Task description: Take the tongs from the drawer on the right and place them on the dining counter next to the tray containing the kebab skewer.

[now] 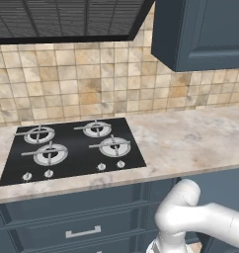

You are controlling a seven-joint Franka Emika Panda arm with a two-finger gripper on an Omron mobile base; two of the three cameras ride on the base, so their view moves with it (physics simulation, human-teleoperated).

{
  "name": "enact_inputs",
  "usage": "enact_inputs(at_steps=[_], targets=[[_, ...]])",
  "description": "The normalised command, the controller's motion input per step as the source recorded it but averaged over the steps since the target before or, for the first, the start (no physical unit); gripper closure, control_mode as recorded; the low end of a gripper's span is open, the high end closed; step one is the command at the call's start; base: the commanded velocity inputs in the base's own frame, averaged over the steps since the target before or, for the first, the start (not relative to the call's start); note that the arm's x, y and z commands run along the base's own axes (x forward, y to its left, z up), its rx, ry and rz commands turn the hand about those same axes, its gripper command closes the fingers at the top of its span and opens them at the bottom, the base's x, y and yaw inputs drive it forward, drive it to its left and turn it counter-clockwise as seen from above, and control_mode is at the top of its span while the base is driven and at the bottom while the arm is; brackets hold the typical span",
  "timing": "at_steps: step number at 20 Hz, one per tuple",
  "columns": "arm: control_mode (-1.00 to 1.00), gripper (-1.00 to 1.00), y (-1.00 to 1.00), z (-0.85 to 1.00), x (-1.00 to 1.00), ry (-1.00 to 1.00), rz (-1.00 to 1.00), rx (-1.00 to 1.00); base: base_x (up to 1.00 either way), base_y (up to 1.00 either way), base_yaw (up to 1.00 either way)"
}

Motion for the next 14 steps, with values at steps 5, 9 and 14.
enact_inputs(at_steps=[5,9,14], targets=[[-1.0,-1.0,-0.09,-0.22,0.16,0.0,0.0,0.01,0.0,0.0,0.0],[-1.0,-1.0,-0.1,-0.19,0.12,0.0,0.0,0.02,0.0,0.0,0.0],[-1.0,-1.0,-0.13,-0.12,0.07,0.0,0.0,0.05,0.0,0.0,0.0]])
